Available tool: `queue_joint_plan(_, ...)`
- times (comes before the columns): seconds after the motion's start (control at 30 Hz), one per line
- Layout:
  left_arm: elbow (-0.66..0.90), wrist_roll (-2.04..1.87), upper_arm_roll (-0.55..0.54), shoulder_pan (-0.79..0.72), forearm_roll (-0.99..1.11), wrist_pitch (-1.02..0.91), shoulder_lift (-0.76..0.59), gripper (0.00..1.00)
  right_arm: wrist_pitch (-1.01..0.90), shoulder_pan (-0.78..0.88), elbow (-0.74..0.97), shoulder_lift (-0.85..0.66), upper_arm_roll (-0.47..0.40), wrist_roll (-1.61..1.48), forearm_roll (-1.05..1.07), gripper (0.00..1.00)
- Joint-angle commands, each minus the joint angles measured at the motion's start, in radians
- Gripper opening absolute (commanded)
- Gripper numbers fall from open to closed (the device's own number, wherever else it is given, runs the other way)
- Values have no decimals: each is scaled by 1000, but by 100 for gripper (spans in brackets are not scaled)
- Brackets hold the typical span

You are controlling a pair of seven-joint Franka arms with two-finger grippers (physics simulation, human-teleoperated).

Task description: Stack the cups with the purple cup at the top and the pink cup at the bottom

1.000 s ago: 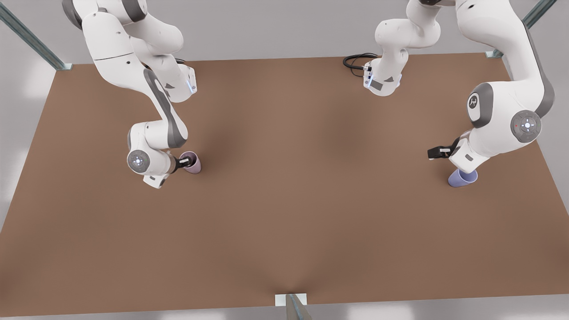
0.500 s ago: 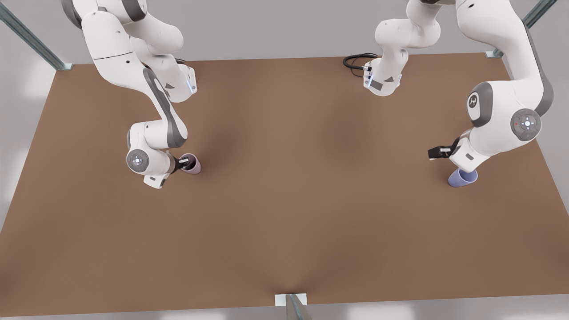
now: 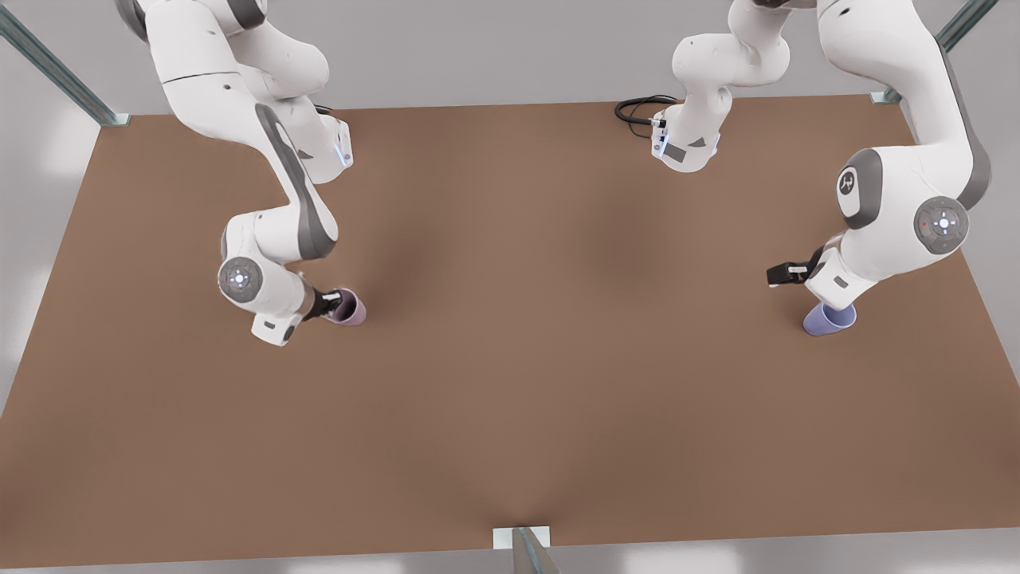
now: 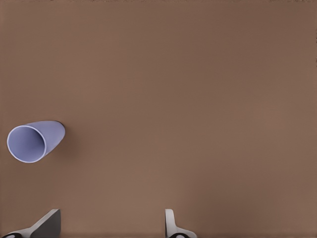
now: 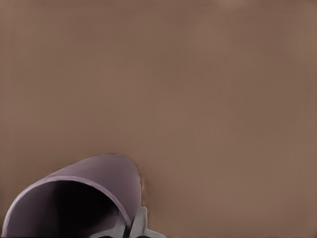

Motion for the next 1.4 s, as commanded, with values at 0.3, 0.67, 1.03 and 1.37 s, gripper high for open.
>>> queue_joint_plan(0.3,2,0,12,0,8,9,0,100,-256,440,796,458,-76,653,-5,21)
queue_joint_plan(0.67,9,2,14,0,20,7,6,100,-365,659,1468,966,-105,788,-39,21)
queue_joint_plan(1.03,-101,254,26,166,35,359,63,100,-325,655,1462,992,-105,793,-55,21)
queue_joint_plan(1.37,-90,506,72,225,35,440,152,100,-272,650,1457,1000,-102,834,-56,100)
